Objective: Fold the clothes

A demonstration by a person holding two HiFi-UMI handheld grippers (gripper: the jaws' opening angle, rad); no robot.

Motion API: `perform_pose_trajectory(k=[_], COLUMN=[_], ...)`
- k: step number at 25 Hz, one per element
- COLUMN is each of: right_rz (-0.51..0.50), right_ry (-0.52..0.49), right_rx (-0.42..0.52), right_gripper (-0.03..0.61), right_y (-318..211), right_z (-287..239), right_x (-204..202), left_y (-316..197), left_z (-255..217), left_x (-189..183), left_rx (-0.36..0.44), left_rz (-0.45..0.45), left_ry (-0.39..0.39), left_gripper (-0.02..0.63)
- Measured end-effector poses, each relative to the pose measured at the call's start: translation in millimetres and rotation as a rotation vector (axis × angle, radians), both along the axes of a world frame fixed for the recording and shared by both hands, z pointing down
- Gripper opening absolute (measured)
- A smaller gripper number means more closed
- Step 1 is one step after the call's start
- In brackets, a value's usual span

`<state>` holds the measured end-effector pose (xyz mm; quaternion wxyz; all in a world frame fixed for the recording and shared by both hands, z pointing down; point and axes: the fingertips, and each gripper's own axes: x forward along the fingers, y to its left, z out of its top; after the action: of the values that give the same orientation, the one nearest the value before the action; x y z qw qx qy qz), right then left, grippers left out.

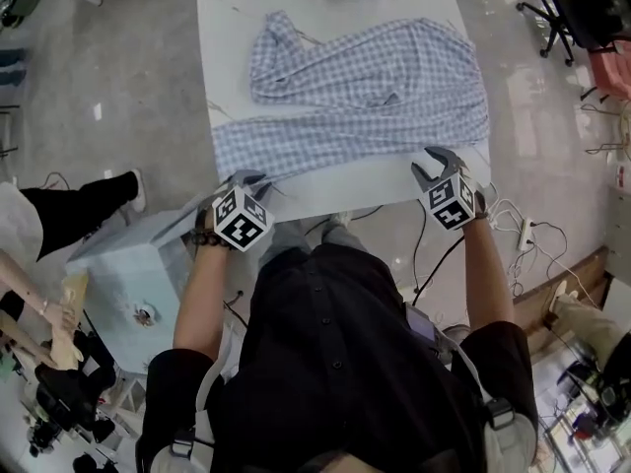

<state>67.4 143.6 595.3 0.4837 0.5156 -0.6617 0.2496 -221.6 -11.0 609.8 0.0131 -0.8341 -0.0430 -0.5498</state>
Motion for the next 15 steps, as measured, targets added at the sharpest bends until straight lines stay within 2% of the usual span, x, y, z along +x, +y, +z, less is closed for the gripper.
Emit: perform_pose_trajectory(k=[3,7,11,15], right_rz=[-0.084,-0.183,-0.247,-0.273], right_ry=[-0.015,0.0,-0.012,-0.016], right_rx=[-0.012,-0.043,-0.075,-0.102], right_gripper=[0.158,0.158,0.15,0.04], right_y=[-7,-11,-14,-12], right_z=[7,20,30,36], right_x=[-5,-3,3,4], left_y=[11,14,10,12], left_z=[6,17,22,23], left_x=[22,36,40,38], left_rx=[0.004,0.034,0.029,0.009], left_rz=[0.011,0.031,-0.009,-0.038], left_ry=[0.004,-0.032,-0.041,-0.056], left_gripper=[0.077,0.077,0.059,0.02])
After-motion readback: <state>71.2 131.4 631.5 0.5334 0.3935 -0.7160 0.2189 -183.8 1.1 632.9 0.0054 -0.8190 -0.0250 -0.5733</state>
